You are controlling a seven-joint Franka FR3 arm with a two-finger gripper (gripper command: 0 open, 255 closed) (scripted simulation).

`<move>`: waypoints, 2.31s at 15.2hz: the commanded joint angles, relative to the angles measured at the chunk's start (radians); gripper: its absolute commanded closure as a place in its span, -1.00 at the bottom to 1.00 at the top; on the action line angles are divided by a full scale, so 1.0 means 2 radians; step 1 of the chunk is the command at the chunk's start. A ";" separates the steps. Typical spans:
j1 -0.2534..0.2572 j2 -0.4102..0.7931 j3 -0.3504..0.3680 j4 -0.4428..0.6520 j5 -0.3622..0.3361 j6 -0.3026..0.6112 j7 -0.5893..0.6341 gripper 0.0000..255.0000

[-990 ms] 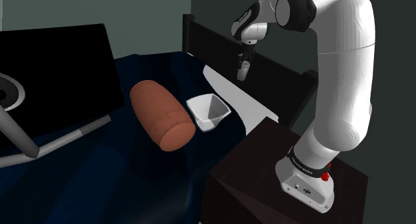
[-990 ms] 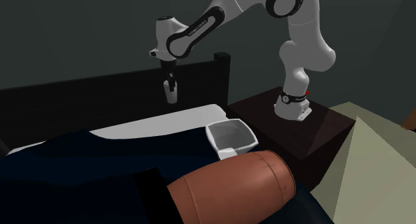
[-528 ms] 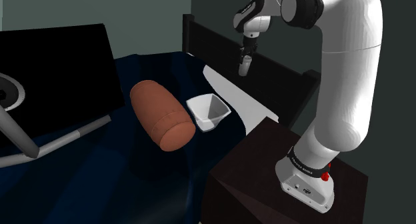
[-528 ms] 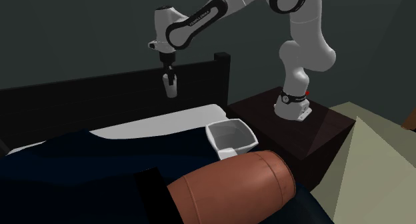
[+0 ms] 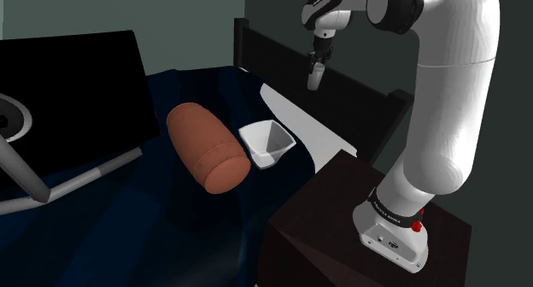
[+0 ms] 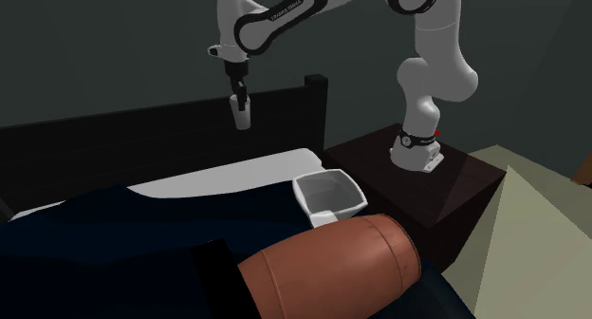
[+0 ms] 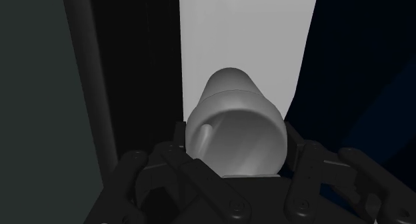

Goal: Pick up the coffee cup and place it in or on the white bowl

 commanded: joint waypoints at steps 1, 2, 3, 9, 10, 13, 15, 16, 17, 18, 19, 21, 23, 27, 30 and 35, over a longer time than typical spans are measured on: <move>0.002 -0.006 -0.003 0.006 -0.004 -0.011 0.002 1.00; 0.002 -0.009 -0.004 0.010 -0.006 -0.017 0.003 1.00; 0.003 -0.011 -0.005 0.013 -0.008 -0.023 0.003 1.00; 0.075 -0.097 -0.017 -0.078 -0.071 -0.005 0.077 1.00; 0.088 -0.114 -0.017 -0.094 -0.084 -0.002 0.093 1.00; 0.120 -0.163 -0.012 -0.138 -0.125 0.001 0.147 1.00; 0.136 -0.194 -0.004 -0.164 -0.151 -0.001 0.183 1.00; 0.144 -0.209 0.001 -0.176 -0.163 -0.002 0.201 1.00; 0.150 -0.223 0.007 -0.188 -0.174 -0.004 0.219 1.00; 0.156 -0.237 0.014 -0.199 -0.184 -0.006 0.236 1.00; 0.161 -0.249 0.021 -0.209 -0.193 -0.009 0.253 1.00; 0.170 -0.273 0.038 -0.227 -0.208 -0.015 0.286 1.00; 0.177 -0.293 0.055 -0.244 -0.219 -0.021 0.318 1.00; 0.193 -0.326 0.091 -0.270 -0.230 -0.035 0.376 1.00; 0.207 -0.344 0.119 -0.285 -0.231 -0.046 0.417 1.00; 0.231 -0.362 0.163 -0.297 -0.223 -0.063 0.480 1.00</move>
